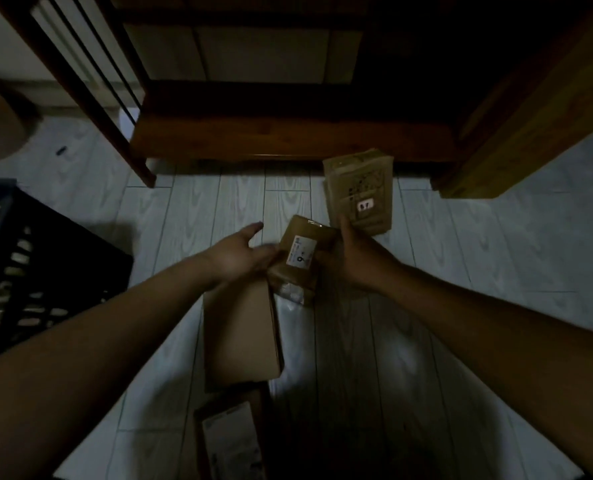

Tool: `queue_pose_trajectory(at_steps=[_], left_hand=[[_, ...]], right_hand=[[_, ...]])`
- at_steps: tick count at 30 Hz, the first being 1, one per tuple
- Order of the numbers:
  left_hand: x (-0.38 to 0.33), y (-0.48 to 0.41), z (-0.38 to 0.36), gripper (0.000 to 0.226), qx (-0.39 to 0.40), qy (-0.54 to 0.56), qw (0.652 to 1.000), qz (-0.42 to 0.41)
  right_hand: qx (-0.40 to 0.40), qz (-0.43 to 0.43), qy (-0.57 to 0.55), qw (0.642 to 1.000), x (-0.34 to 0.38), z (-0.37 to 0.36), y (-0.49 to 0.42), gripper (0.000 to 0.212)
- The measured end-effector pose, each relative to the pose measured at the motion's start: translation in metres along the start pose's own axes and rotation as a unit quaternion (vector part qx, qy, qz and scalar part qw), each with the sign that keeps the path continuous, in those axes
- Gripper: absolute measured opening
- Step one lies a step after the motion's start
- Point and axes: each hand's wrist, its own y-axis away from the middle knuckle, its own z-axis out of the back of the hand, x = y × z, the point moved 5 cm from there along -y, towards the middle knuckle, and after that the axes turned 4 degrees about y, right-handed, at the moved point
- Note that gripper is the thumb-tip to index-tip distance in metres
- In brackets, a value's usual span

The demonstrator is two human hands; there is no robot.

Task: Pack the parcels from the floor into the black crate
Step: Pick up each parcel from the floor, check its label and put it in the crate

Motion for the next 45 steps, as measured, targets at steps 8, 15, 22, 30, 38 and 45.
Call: queue_pose_trajectory(at_steps=[8,15,22,30,38,45], left_hand=[[-0.01,-0.032,-0.016,0.071,0.016,0.103,0.994,0.017],[0.006,-0.039,-0.041,0.054,0.08,0.124,0.988,0.031],[-0.007,-0.036,-0.027,0.039,0.009,0.296,0.955,0.013],[-0.016,-0.035,-0.021,0.044,-0.034,0.33,0.944,0.002],[-0.05,0.034,0.012,0.046,-0.066,0.371,0.925,-0.055],[-0.145,0.188,0.097,0.05,-0.061,0.374,0.925,-0.041]], right_hand=[[-0.013,-0.116,-0.164,0.98,-0.006,-0.02,-0.023,0.079],[0.073,-0.138,-0.218,0.963,-0.009,-0.037,-0.013,0.052],[-0.046,-0.1,-0.242,0.964,-0.002,-0.007,-0.015,0.048],[-0.064,-0.112,-0.326,0.937,0.013,0.004,-0.019,0.031],[-0.074,-0.072,-0.253,0.962,0.069,0.039,0.022,0.037],[-0.035,-0.086,-0.288,0.953,0.194,0.15,0.137,0.038]])
